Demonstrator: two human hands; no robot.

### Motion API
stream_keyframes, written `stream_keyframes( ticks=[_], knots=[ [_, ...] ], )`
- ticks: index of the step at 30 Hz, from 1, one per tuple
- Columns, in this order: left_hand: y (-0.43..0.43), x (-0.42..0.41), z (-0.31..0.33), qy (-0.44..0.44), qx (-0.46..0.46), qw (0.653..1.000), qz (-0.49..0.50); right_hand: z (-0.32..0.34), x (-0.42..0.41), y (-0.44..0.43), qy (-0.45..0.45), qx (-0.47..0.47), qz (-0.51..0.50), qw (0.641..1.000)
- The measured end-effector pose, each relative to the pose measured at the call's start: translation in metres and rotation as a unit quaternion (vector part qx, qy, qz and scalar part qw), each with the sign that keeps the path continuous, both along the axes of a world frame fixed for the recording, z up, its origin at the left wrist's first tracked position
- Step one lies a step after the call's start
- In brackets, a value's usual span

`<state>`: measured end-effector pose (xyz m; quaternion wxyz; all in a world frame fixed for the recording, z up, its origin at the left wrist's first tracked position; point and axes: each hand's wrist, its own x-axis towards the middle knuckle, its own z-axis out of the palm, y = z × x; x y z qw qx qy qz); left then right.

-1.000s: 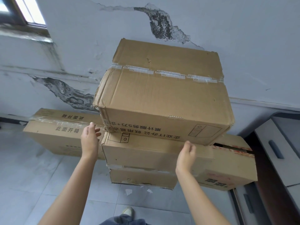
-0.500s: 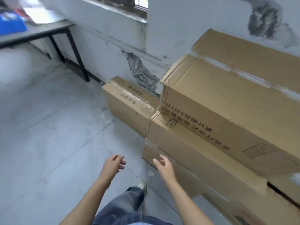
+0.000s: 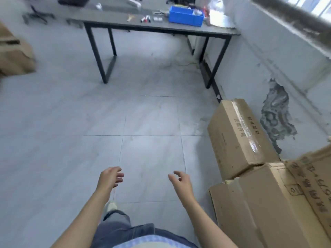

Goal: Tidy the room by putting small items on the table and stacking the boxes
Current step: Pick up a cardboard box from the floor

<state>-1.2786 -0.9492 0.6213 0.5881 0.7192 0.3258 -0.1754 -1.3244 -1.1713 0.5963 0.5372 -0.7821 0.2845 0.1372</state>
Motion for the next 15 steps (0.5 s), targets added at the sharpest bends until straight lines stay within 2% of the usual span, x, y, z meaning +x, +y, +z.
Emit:
stream_keyframes(
  ticks=[3,5,7,10,15],
  knots=[
    [0.019,-0.003,0.001,0.017,-0.015,0.999,-0.048,-0.002,0.028,0.042,0.009,-0.012,0.054,0.998],
    [0.049,0.003,0.003,-0.008,0.006,0.999,-0.052,-0.004,0.050,0.082,0.019,-0.007,0.100,0.995],
    [0.098,0.016,0.009,-0.032,0.027,0.999,0.028,-0.003,0.069,0.127,0.025,-0.002,0.149,0.988],
    [0.183,0.033,0.021,-0.062,0.014,0.981,0.185,-0.004,0.093,0.191,0.005,-0.005,0.203,0.979],
    [0.272,0.028,0.020,-0.075,0.017,0.965,0.249,-0.011,0.126,0.287,0.016,-0.007,0.280,0.960]
  ],
)
